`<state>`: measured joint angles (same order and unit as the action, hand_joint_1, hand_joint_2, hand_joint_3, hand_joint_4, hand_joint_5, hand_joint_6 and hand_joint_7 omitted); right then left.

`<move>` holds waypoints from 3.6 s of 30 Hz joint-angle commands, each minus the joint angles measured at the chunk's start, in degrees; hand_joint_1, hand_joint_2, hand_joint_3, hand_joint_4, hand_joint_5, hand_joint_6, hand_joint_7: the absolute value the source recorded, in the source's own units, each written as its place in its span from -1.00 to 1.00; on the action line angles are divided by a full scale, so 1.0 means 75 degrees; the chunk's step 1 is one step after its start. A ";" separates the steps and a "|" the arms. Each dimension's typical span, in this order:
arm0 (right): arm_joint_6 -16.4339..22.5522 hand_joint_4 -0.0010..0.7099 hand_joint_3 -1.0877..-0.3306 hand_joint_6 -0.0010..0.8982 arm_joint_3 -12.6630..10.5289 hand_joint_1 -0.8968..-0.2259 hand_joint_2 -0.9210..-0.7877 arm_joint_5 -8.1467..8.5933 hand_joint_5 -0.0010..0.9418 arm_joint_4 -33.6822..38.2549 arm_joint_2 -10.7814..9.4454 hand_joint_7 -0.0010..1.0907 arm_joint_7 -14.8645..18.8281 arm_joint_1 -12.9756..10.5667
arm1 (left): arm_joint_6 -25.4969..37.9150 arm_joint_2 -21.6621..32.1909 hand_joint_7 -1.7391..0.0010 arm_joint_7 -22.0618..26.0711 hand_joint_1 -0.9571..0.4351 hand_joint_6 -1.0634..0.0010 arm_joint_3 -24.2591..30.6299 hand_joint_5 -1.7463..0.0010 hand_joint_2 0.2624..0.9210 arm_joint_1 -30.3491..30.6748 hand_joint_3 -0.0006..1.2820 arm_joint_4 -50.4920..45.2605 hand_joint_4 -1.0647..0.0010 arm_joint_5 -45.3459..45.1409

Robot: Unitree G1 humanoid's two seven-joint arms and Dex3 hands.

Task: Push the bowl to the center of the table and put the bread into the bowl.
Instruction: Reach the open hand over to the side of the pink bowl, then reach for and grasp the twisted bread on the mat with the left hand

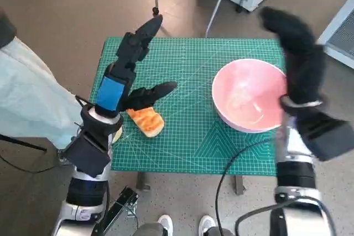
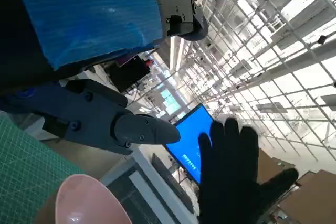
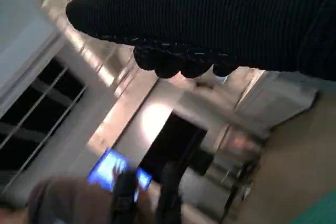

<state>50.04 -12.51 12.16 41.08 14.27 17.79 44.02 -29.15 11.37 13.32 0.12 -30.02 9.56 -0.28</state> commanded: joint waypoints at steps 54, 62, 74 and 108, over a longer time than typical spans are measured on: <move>-0.2600 -0.36 -0.30 -0.84 -0.1510 0.12 -1.00 0.0183 -0.98 0.4526 -0.0811 0.05 -0.1576 0.0470 | 0.0368 0.0270 0.44 0.0160 -0.24 0.87 0.0049 1.00 1.00 0.0123 -0.65 -0.0311 0.59 0.0071; -0.2866 -0.37 -0.29 -0.88 -0.1447 0.02 -1.00 0.0039 -0.99 0.4578 -0.0972 0.03 -0.1651 0.0801 | 0.0393 0.0381 0.43 0.0184 -0.25 0.88 0.0074 1.00 1.00 0.0239 -0.65 -0.0451 0.59 0.0066; -0.3111 -0.34 -0.33 -0.84 -0.1643 0.07 -1.00 0.0220 -0.98 0.4620 -0.1378 0.06 -0.1691 0.1282 | 0.0482 0.0519 0.43 0.0181 -0.26 0.90 0.0149 1.00 1.00 0.0501 -0.65 -0.0732 0.58 0.0051; -0.1334 -0.25 -0.33 -0.81 -0.0313 -0.02 -1.00 -0.1243 -0.94 0.3778 -0.1047 0.10 -0.1828 0.1805 | 0.0293 0.2407 0.83 0.1173 -0.28 0.60 0.1118 1.00 1.00 0.1067 -0.66 -0.0345 0.59 0.0210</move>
<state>37.56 -16.51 4.06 70.81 6.41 2.49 57.83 -27.56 26.02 20.48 7.68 -22.11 7.28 2.12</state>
